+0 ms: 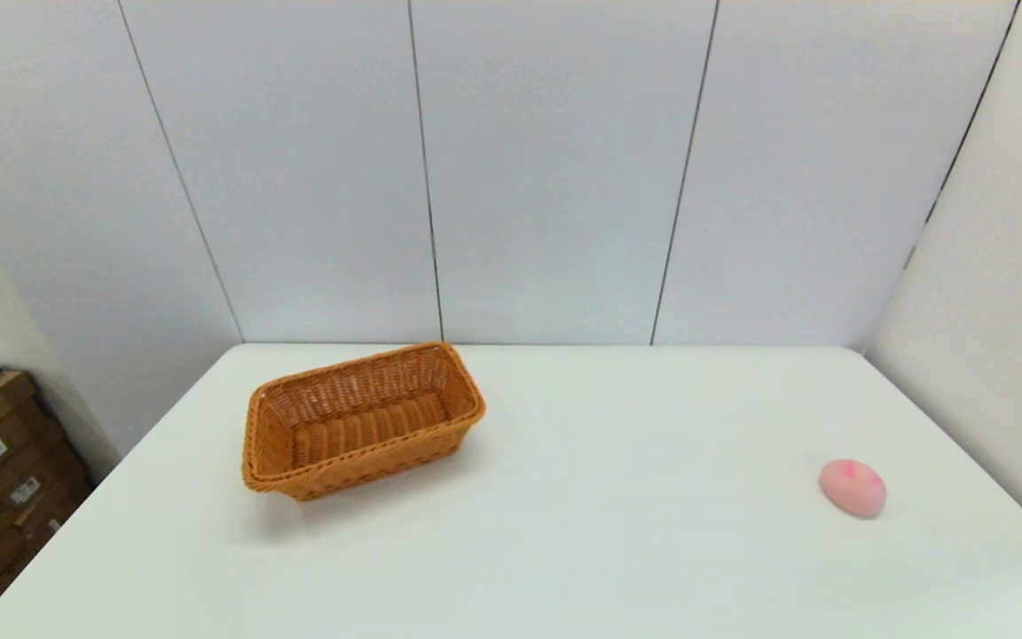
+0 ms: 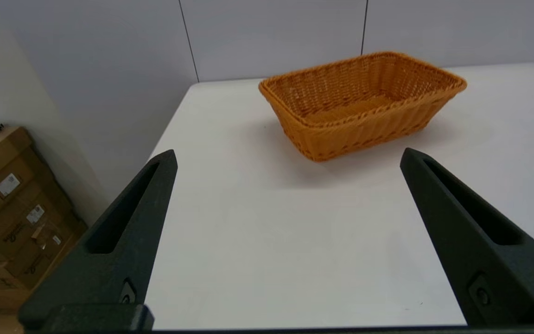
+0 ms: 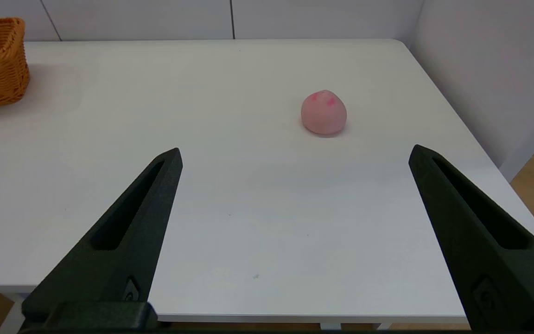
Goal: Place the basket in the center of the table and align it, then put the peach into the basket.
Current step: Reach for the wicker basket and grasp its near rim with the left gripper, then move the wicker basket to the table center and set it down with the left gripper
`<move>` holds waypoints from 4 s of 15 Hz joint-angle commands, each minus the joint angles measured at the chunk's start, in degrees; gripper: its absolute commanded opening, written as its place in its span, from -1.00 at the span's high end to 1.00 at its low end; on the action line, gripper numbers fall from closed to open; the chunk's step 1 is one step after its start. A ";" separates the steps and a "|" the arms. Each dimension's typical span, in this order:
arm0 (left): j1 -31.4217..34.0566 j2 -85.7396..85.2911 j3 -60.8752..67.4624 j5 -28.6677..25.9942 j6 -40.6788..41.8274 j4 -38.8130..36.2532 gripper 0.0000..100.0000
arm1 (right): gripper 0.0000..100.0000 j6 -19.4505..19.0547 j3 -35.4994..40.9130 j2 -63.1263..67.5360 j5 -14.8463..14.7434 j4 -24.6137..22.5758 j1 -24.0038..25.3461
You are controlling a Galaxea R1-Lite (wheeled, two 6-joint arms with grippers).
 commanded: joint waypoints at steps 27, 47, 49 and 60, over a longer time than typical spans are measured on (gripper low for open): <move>0.62 124.90 -58.33 -3.96 -34.51 -0.54 1.00 | -1.00 -0.02 0.01 0.07 0.00 0.04 0.04; -1.41 116.64 -67.47 -31.38 -37.67 15.81 1.00 | -1.00 -0.37 -0.08 0.07 0.00 0.13 0.04; -6.59 117.17 -67.74 -31.03 -38.47 15.81 1.00 | -1.00 -0.37 -0.08 0.07 0.00 0.13 0.04; -22.06 120.33 -70.11 -24.35 -31.61 19.85 1.00 | -1.00 -0.37 -0.08 0.07 0.00 0.13 0.04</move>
